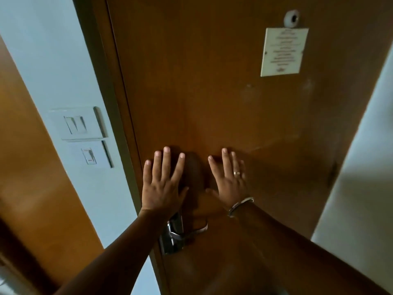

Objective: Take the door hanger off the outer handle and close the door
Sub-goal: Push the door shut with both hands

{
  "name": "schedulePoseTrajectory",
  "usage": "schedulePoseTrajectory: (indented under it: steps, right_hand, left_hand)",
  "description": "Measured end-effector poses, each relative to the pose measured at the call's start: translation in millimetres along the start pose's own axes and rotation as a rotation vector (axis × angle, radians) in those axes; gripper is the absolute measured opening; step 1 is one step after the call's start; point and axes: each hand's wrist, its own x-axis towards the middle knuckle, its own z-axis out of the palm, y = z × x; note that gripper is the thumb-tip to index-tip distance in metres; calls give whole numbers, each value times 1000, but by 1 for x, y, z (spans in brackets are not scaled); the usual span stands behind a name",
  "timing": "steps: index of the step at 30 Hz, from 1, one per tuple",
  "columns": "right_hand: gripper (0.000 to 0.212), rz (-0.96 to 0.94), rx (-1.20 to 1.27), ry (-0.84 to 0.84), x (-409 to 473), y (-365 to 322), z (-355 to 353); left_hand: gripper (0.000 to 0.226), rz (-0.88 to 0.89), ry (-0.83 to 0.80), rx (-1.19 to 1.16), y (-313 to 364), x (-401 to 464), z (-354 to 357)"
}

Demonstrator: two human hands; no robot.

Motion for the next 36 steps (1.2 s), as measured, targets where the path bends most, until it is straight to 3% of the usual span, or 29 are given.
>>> schedulePoseTrajectory:
  steps: [2, 5, 10, 22, 36]
  right_hand:
    - [122, -19, -11, -4, 25, 3, 8]
    - [134, -49, -8, 24, 57, 9, 25]
    - [129, -68, -27, 76, 94, 13, 55]
    - [115, -20, -109, 123, 158, 24, 98]
    - [105, 55, -201, 132, 190, 25, 120]
  left_hand:
    - [106, -50, -13, -13, -9, 13, 18]
    - [112, -135, -44, -43, -18, 35, 47]
    - [112, -221, -88, -74, -26, 69, 90]
    - [121, -208, -138, -204, -49, 135, 172]
    - [123, -123, -25, -206, -63, 170, 212]
